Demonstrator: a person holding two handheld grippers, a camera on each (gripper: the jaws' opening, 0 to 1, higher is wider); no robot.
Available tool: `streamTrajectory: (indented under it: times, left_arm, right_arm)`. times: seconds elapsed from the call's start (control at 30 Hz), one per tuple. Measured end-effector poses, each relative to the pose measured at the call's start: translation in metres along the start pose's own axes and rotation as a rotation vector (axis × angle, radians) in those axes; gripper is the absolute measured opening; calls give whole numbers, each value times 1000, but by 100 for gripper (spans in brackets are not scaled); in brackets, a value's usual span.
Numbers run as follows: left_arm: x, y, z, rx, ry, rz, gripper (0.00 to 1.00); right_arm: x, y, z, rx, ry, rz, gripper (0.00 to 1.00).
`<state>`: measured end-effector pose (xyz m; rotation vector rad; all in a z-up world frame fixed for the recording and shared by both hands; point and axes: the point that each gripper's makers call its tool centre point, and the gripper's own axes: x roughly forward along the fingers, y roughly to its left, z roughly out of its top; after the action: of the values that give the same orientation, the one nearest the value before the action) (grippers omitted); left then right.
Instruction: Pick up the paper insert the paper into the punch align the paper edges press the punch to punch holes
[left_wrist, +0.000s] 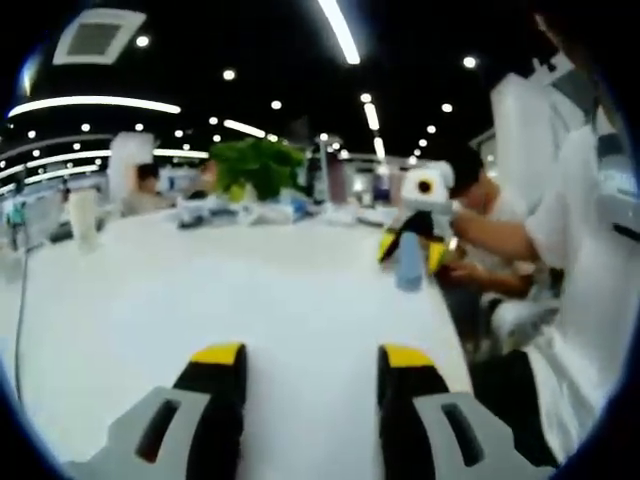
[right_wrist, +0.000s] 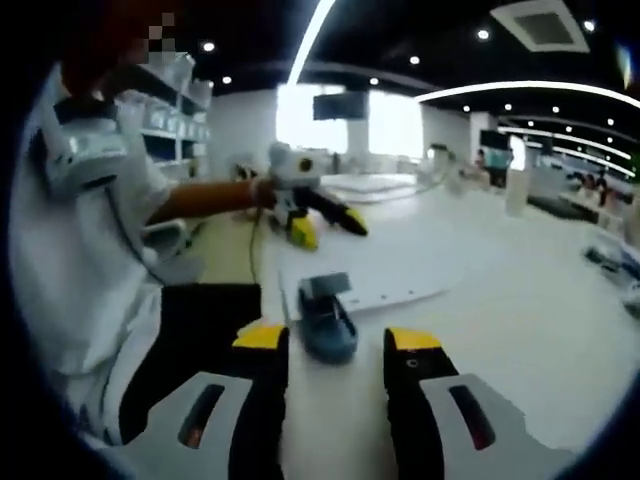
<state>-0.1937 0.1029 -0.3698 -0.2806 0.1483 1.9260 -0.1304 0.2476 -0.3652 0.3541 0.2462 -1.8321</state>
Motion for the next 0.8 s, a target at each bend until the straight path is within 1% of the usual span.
streamTrajectory:
  times: [0.07,0.1,0.27,0.5,0.8]
  left_arm:
    - [0,1,0,6,1,5,52]
    - [0,1,0,10,2,7,51]
    - [0,2,-1,22,4,11,50]
    - [0,2,-1,26,5,15,50]
    - [1,3,-1,24,6,22,50]
  right_arm:
    - [2,0,-1,3,7,16,36]
    - [3,1,-2,9,10,26,33]
    - [5,9,-3,-21,17,62,23]
    - [3,12,-3,-28,2,83,23]
    - [0,13,-5,-43,-7,140,23]
